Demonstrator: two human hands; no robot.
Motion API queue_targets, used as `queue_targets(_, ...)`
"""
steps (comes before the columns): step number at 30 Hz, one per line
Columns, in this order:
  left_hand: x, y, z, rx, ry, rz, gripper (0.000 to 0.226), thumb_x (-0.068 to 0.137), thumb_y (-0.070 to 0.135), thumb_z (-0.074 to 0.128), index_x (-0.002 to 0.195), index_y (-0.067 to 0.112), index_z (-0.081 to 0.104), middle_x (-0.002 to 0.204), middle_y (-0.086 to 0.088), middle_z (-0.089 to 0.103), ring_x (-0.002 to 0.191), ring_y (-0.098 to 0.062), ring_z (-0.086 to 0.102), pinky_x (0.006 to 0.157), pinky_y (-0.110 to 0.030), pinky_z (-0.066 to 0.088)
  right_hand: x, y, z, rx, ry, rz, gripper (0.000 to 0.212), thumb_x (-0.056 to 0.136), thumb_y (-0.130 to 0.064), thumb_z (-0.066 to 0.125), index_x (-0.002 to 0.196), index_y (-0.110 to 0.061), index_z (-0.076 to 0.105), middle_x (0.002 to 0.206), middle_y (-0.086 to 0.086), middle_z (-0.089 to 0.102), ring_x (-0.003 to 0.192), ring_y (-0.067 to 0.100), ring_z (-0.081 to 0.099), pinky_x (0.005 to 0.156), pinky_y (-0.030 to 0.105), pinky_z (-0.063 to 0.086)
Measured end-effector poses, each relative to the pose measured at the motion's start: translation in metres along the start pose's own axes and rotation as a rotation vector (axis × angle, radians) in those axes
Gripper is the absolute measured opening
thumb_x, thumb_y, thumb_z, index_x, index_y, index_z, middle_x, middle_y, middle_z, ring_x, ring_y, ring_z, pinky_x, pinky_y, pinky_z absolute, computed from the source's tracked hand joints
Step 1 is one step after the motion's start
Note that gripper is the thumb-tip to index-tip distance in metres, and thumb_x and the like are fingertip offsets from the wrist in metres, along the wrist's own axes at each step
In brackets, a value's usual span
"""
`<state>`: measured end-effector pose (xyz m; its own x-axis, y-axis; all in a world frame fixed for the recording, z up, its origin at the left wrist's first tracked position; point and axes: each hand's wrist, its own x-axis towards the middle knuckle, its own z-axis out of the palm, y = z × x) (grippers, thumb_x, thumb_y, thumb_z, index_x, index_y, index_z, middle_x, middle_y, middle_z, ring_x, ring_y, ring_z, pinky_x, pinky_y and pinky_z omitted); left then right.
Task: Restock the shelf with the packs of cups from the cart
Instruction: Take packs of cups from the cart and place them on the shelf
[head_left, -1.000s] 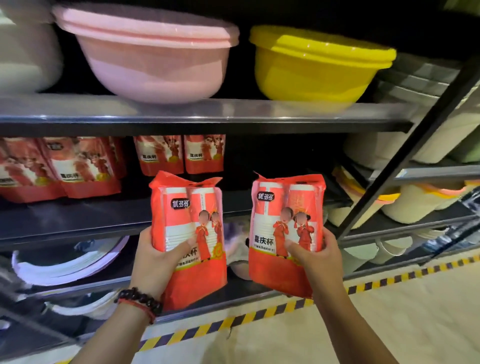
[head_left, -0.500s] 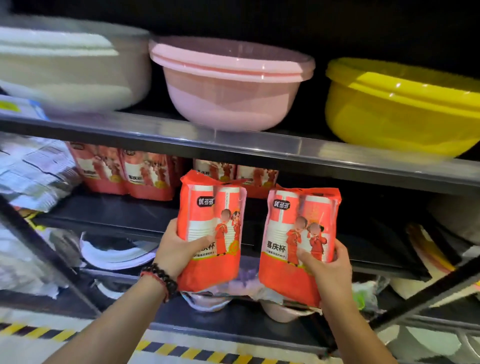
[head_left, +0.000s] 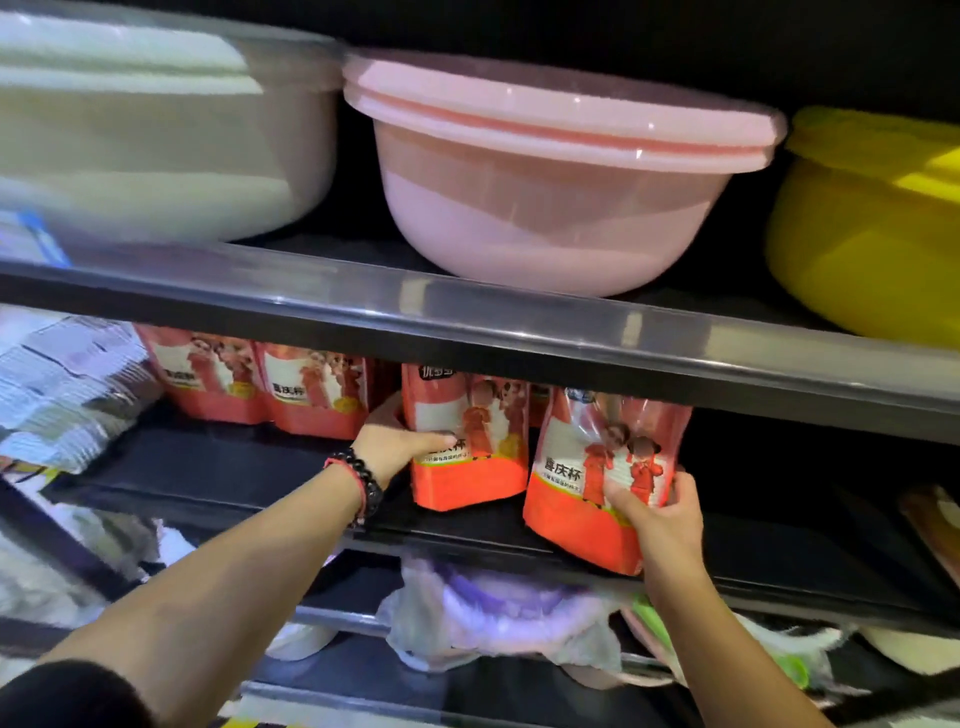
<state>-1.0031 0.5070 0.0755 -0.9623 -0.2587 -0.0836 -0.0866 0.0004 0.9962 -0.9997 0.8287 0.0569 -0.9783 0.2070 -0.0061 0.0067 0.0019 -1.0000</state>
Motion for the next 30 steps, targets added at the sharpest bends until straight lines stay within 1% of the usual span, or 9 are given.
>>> queue_targets(2, 0.019, 0.001, 0.000, -0.004, -0.050, 0.009, 0.074, 0.043, 0.003, 0.094, 0.110, 0.009, 0.064, 0.106, -0.016, 0.073, 0.095, -0.027, 0.069, 0.086, -0.038, 0.057, 0.009, 0.012, -0.001, -0.008, -0.012, 0.017, 0.050, 0.064, -0.024, 0.094, 0.101, -0.031, 0.061, 0.093, -0.003, 0.077, 0.080, 0.009, 0.075, 0.057, 0.019, 0.057)
queue_targets(5, 0.044, 0.003, -0.004, 0.065, -0.088, 0.032, 0.079, 0.044, 0.013, 0.090, 0.115, -0.009, 0.063, 0.108, -0.022, 0.070, 0.100, -0.033, 0.067, 0.091, -0.044, 0.055, 0.024, 0.022, -0.005, -0.002, -0.019, 0.025, 0.042, 0.068, -0.020, 0.087, 0.102, -0.022, 0.062, 0.091, 0.003, 0.078, 0.078, 0.011, 0.076, 0.059, 0.022, 0.058)
queue_targets(9, 0.071, -0.006, -0.006, 0.082, -0.034, 0.036, 0.051, 0.069, -0.005, 0.082, 0.117, -0.004, 0.066, 0.109, -0.015, 0.072, 0.107, -0.033, 0.068, 0.089, -0.035, 0.056, 0.043, 0.030, -0.007, -0.037, -0.105, 0.017, 0.023, 0.082, -0.003, 0.077, 0.103, -0.006, 0.070, 0.089, 0.007, 0.079, 0.080, 0.018, 0.076, 0.066, 0.027, 0.058)
queue_targets(14, 0.085, -0.019, -0.005, 0.116, -0.031, 0.055, 0.047, 0.075, -0.007, 0.077, 0.120, -0.001, 0.065, 0.112, -0.012, 0.071, 0.110, -0.032, 0.066, 0.101, -0.048, 0.051, 0.053, 0.035, -0.005, -0.041, -0.141, 0.022, 0.020, 0.084, -0.001, 0.074, 0.103, -0.003, 0.073, 0.091, 0.005, 0.080, 0.082, 0.017, 0.076, 0.069, 0.023, 0.058)
queue_targets(20, 0.086, -0.029, -0.005, 0.131, 0.001, 0.159, 0.055, 0.077, 0.000, 0.079, 0.128, 0.006, 0.060, 0.114, -0.001, 0.072, 0.109, -0.019, 0.067, 0.099, -0.039, 0.052, 0.072, 0.038, 0.012, -0.043, -0.133, 0.027, 0.033, 0.080, 0.007, 0.075, 0.108, -0.010, 0.069, 0.106, 0.014, 0.076, 0.093, 0.026, 0.073, 0.089, 0.042, 0.057)
queue_targets(23, 0.085, -0.029, -0.004, 0.130, 0.018, 0.171, 0.053, 0.077, 0.000, 0.079, 0.126, 0.009, 0.061, 0.107, 0.009, 0.072, 0.102, -0.007, 0.068, 0.093, -0.031, 0.053, 0.083, 0.031, 0.019, -0.014, -0.229, -0.047, 0.052, 0.078, -0.005, 0.079, 0.124, -0.022, 0.062, 0.117, 0.002, 0.075, 0.107, 0.017, 0.072, 0.089, 0.031, 0.058)
queue_targets(26, 0.085, -0.029, -0.005, 0.164, 0.020, 0.171, 0.049, 0.079, 0.004, 0.079, 0.121, 0.017, 0.059, 0.101, 0.018, 0.069, 0.095, 0.007, 0.064, 0.081, -0.015, 0.051, 0.096, 0.024, 0.025, -0.037, -0.274, -0.059, 0.057, 0.075, -0.017, 0.079, 0.129, -0.017, 0.059, 0.120, 0.002, 0.074, 0.111, 0.019, 0.070, 0.088, 0.029, 0.058)
queue_targets(28, 0.084, -0.028, -0.005, 0.197, 0.013, 0.179, 0.048, 0.080, 0.006, 0.078, 0.119, 0.024, 0.056, 0.101, 0.021, 0.066, 0.092, 0.014, 0.062, 0.075, -0.006, 0.047, 0.102, 0.021, 0.031, -0.085, -0.261, -0.076, 0.051, 0.076, -0.017, 0.080, 0.122, -0.017, 0.061, 0.115, 0.003, 0.074, 0.108, 0.021, 0.071, 0.089, 0.034, 0.058)
queue_targets(30, 0.083, -0.027, -0.005, 0.220, -0.009, 0.184, 0.051, 0.082, 0.007, 0.077, 0.124, 0.023, 0.053, 0.107, 0.018, 0.065, 0.097, 0.009, 0.063, 0.082, -0.012, 0.046, 0.107, 0.019, 0.036, -0.127, -0.243, -0.075, 0.039, 0.080, -0.009, 0.079, 0.112, -0.025, 0.062, 0.108, -0.003, 0.074, 0.102, 0.017, 0.071, 0.087, 0.033, 0.056)
